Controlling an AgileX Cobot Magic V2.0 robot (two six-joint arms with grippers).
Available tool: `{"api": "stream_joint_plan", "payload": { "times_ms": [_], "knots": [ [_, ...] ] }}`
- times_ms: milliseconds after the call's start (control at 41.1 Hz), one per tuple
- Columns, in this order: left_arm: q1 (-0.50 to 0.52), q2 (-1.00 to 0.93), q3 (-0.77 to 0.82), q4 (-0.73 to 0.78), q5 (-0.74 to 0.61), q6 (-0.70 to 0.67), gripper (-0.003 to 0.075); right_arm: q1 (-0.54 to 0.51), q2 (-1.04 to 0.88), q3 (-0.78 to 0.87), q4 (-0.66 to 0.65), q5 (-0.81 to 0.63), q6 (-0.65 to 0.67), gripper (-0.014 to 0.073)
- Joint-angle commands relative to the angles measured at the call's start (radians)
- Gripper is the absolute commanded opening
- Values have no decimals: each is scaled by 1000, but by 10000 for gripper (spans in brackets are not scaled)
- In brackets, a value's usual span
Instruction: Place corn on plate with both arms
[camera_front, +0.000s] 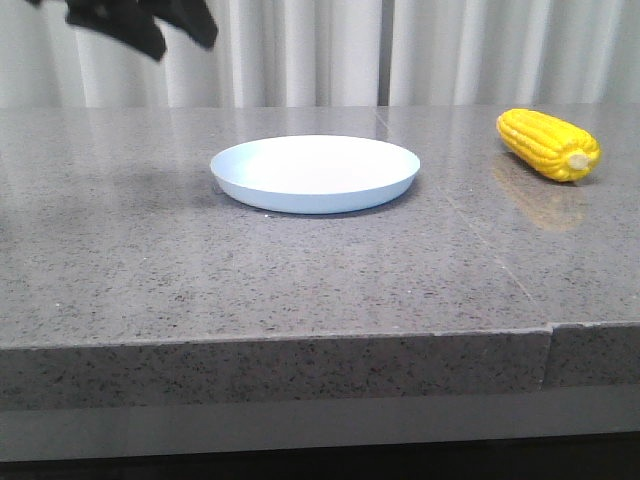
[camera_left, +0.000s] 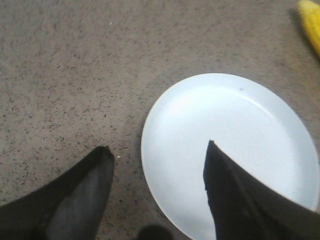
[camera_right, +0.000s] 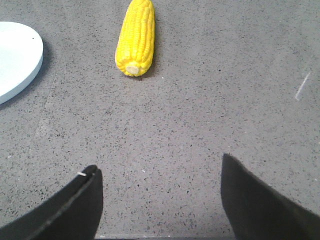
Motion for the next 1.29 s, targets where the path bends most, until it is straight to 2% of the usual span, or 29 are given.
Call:
{"api": "stream_joint_plan", "payload": {
  "times_ms": [0, 122, 317, 584, 779, 950, 1120, 1266],
  "knots": [
    [-64, -154, 48, 61, -39, -2, 398, -4, 9, -34, -9, -74, -8, 530],
    [-143, -298, 155, 166, -43, -2, 398, -4, 9, -34, -9, -74, -8, 530],
    [-222, -512, 319, 210, -41, -2, 398, -4, 9, -34, -9, -78, -8, 530],
    [-234, -772, 482, 210, -17, -2, 398, -4, 9, -34, -9, -92, -8, 530],
    [-234, -887, 519, 211, 4, -2, 398, -4, 31, -56, -9, -57, -8, 540],
    [-234, -904, 519, 210, 4, -2, 398, 3, 155, -168, -9, 41, -10, 654],
    [-234, -904, 519, 210, 2, -2, 398, 31, 352, -310, -9, 136, -13, 657],
    [-234, -904, 519, 210, 2, -2, 398, 32, 536, -438, -2, 144, -13, 657]
  ]
}}
